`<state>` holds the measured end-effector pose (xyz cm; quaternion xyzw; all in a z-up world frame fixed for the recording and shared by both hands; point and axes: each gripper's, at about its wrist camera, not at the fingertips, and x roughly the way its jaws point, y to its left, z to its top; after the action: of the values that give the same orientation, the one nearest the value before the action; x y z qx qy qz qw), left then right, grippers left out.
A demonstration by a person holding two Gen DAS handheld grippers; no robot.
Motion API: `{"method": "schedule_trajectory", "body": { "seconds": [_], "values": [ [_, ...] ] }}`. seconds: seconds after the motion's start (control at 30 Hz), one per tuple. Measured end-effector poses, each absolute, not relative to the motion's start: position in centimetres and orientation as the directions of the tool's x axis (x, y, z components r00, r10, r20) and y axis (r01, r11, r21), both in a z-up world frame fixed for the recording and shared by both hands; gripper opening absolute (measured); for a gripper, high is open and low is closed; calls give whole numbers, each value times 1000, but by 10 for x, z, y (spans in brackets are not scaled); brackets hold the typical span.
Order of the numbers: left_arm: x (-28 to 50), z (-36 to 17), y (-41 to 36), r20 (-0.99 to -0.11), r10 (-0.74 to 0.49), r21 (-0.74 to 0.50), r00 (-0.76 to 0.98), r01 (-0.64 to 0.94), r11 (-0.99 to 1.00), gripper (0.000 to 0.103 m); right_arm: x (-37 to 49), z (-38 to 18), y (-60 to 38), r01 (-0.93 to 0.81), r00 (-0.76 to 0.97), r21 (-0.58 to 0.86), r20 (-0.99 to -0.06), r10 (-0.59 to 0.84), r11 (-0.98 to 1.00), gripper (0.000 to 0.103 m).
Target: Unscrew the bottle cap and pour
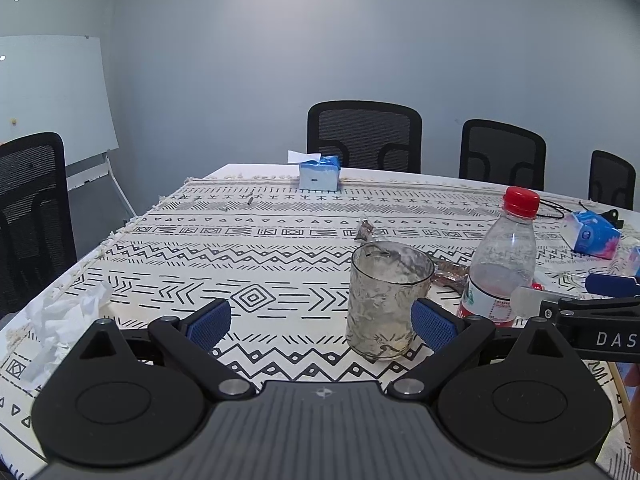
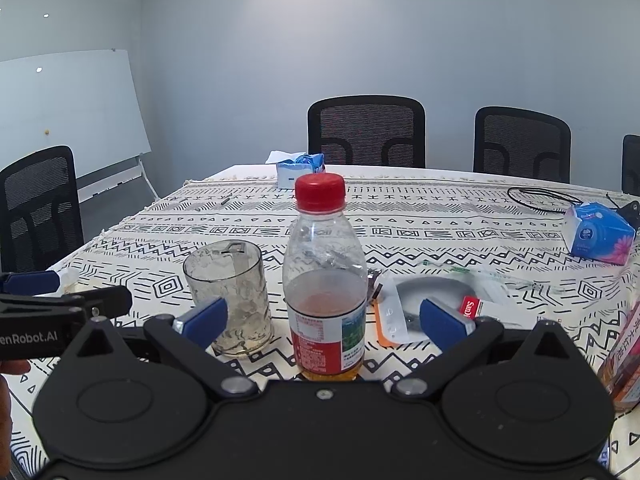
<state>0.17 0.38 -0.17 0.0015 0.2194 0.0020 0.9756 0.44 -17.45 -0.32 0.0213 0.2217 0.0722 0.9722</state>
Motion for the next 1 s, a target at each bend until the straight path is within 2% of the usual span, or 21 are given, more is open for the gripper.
{"method": "schedule_trajectory", "body": {
  "seconds": [1.0],
  "values": [
    [-1,-6,2,-405,-19,0,914,21,1000,98,1,-3,-175,-134,901,96,-402,161,986,103]
  ]
}}
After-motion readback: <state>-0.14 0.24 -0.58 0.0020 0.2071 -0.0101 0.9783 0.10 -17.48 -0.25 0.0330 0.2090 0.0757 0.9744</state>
